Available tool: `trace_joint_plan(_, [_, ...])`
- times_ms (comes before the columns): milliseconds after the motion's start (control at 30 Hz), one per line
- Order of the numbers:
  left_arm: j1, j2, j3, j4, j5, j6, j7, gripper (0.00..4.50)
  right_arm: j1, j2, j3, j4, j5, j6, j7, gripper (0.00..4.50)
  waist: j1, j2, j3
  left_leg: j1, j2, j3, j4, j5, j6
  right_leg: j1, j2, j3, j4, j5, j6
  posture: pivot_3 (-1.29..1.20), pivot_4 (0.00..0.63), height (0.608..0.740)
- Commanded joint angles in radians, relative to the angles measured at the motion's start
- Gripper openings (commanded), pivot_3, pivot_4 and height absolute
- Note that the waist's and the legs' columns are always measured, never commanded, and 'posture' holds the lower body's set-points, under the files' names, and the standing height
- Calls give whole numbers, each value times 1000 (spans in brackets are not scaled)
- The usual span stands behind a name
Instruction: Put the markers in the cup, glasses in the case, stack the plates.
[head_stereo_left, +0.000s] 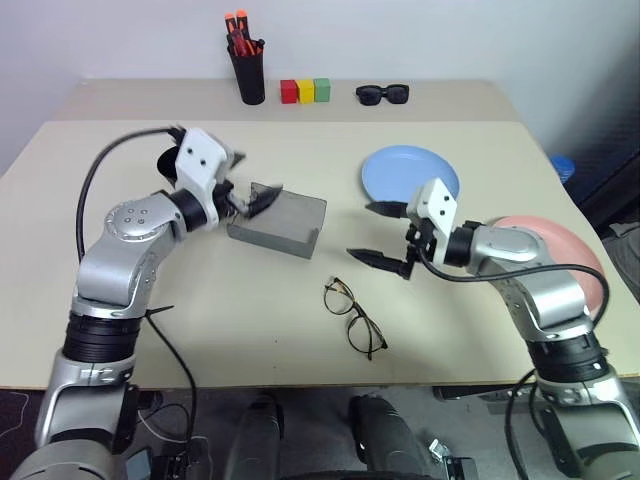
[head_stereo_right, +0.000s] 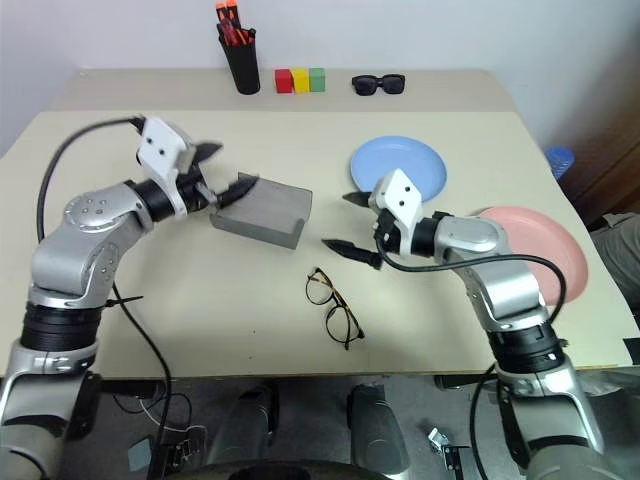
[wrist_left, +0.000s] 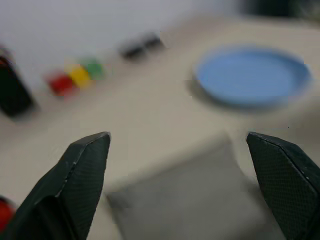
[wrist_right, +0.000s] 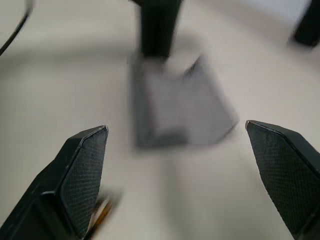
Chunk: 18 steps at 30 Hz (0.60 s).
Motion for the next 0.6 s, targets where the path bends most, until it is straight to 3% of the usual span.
trace_joint_plan(33, [-40, 41, -43, 69, 2, 20, -123, 4468, 10, -42, -23, -68, 28, 14, 38, 4500, -3, 0, 0, 0, 0, 0, 0, 0, 0, 0, 0, 0, 0, 0, 0, 0, 150, 740])
trace_joint_plan(300, [-175, 67, -193, 326, 80, -34, -390, 4468, 116, -136, -80, -136, 78, 58, 91, 4500, 3, 0, 0, -2, 0, 1, 2, -1, 2, 0, -1, 0, -1, -2, -2, 0, 150, 740])
trace_joint_plan(467, [-225, 57, -245, 439, 154, -107, -476, 4468, 184, -170, -123, -141, 75, 30, 92, 4500, 0, 0, 0, -2, 0, 1, 2, -1, 3, -1, 0, 0, 0, -2, -1, 0, 150, 740])
trace_joint_plan(533, [-236, 49, -254, 477, 177, -136, -492, 3943, 201, -171, -132, -143, 68, 19, 84, 4500, -1, 0, 0, -2, 0, 1, 2, -1, 3, -1, 0, 1, 0, -2, -1, 0, 150, 740])
trace_joint_plan(600, [-244, 37, -256, 509, 202, -164, -489, 3109, 212, -170, -136, -148, 68, 14, 79, 4500, 0, 0, 0, -2, 0, 1, 3, -1, 3, -1, -1, 1, 0, -2, -1, 0, 150, 740])
